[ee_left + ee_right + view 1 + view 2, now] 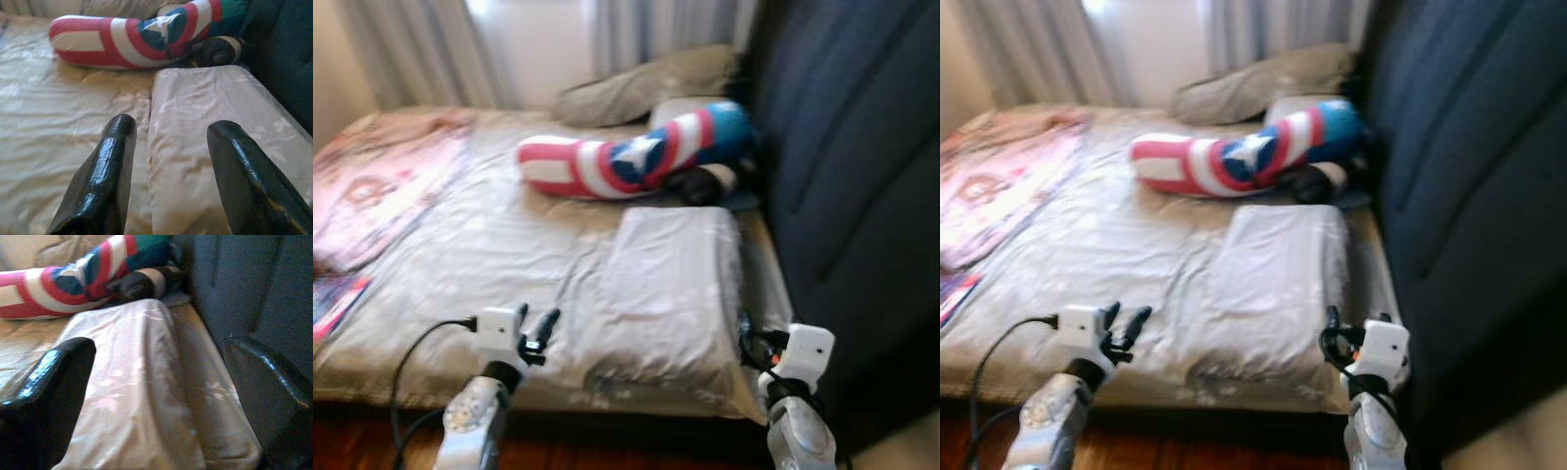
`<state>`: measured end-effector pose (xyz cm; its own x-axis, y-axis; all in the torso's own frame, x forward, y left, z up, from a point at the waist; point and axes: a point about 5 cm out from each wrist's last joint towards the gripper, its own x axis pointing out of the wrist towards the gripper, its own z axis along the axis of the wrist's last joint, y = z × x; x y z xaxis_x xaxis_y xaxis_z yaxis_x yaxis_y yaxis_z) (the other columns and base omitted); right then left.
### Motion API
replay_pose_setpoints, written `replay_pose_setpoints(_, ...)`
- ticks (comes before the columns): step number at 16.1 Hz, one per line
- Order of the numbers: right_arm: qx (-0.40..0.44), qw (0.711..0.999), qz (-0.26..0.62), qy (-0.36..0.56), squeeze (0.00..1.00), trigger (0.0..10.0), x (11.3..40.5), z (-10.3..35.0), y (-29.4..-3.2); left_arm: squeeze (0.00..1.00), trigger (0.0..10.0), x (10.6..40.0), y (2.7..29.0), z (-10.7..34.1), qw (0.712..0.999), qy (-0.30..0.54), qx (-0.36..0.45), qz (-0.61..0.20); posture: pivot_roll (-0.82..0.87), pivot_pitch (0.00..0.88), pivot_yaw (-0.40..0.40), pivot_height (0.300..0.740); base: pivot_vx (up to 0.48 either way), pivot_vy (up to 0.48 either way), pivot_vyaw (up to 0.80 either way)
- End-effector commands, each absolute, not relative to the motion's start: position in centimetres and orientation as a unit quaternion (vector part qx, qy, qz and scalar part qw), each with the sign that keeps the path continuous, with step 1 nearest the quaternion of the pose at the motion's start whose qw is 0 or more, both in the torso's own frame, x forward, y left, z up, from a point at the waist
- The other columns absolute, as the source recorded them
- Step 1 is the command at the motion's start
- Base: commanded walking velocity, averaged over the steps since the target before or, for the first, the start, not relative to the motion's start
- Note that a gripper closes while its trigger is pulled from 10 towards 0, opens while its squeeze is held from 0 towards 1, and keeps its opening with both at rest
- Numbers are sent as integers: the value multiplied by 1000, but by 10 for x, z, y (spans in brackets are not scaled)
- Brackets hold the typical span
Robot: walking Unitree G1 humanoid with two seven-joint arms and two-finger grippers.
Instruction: Clean up the room
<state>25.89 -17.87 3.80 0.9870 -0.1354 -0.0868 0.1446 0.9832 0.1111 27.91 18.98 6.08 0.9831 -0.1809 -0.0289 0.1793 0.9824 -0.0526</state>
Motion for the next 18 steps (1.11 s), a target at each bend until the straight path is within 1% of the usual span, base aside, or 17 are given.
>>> replay_pose_setpoints(1,57,995,-74,35,0,10000,260,41,-183,0,10000,281,186,64,995,13,-24,-96,-28,26,-15,738,262,0,0)
replay_pose_setpoints(7,64,995,-63,32,0,10000,269,45,-179,0,10000,284,187,66,995,12,-24,-93,-21,17,-17,738,261,0,0)
replay_pose_setpoints(18,74,995,-36,47,0,10000,269,40,-173,0,10000,288,186,68,995,16,-29,-91,-24,23,-8,738,0,0,0)
